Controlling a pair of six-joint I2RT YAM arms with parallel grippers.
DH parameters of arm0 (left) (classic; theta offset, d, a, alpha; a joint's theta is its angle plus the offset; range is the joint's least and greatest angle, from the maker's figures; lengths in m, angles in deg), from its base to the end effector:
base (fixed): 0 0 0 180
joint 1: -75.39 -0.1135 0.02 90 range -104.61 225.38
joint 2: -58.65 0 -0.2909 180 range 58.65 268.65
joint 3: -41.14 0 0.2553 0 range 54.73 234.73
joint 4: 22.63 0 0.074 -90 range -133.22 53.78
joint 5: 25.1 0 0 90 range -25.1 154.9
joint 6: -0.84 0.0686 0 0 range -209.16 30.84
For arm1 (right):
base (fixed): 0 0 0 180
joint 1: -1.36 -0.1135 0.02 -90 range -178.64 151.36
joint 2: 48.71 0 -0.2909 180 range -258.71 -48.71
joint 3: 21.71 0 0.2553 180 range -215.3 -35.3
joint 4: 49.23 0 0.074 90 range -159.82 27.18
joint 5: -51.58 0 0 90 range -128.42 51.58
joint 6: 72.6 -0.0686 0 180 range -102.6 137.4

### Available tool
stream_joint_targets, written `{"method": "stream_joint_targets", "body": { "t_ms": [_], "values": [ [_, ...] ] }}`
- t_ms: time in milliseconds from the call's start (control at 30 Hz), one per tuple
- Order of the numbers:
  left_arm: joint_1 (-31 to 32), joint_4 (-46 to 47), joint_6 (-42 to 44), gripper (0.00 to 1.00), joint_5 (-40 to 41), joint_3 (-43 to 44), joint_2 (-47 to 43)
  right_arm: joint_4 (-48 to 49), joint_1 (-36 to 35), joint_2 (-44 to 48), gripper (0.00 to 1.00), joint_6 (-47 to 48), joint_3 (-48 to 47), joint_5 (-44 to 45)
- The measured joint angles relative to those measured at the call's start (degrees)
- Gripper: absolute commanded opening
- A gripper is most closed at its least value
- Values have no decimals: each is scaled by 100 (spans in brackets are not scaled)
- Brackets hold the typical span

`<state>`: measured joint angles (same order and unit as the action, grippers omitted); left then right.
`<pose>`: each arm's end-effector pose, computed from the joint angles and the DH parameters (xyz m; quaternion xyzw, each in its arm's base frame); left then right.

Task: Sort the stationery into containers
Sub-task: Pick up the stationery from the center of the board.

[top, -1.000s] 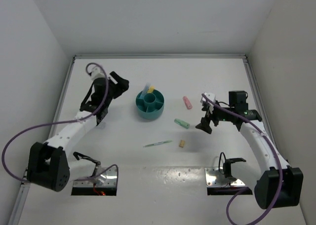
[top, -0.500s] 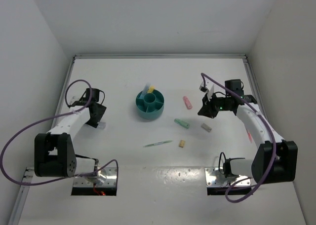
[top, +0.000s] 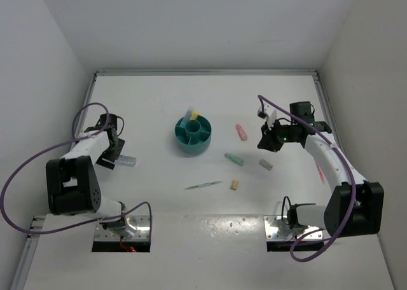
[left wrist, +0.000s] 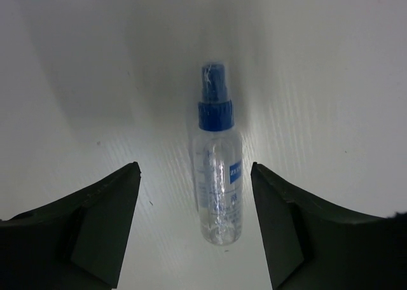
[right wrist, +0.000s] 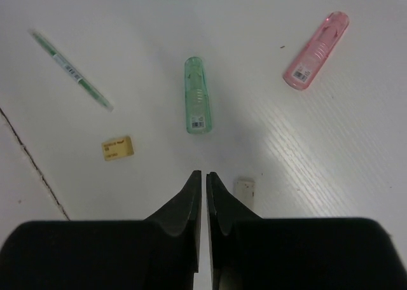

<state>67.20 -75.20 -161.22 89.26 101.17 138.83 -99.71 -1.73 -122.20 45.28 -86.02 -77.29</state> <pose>0.2440 0.0637 0.1819 -0.6470 0.7185 0.0993 0.2350 0.2510 0.0567 0.2417 -0.3269 0.8539 0.2607 0.3100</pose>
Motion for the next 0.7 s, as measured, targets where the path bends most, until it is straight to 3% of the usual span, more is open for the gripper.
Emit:
{"method": "stream_joint_targets", "body": {
  "t_ms": [333, 567, 700],
  "values": [
    [-118, 304, 149, 70, -203, 369, 1045, 39, 0, 107, 7, 0, 0, 131],
    [-118, 446, 188, 44, -273, 472, 1370, 46, 0, 125, 7, 0, 0, 160],
    [-131, 494, 238, 24, -280, 474, 1368, 55, 0, 125, 7, 0, 2, 173]
  ]
}}
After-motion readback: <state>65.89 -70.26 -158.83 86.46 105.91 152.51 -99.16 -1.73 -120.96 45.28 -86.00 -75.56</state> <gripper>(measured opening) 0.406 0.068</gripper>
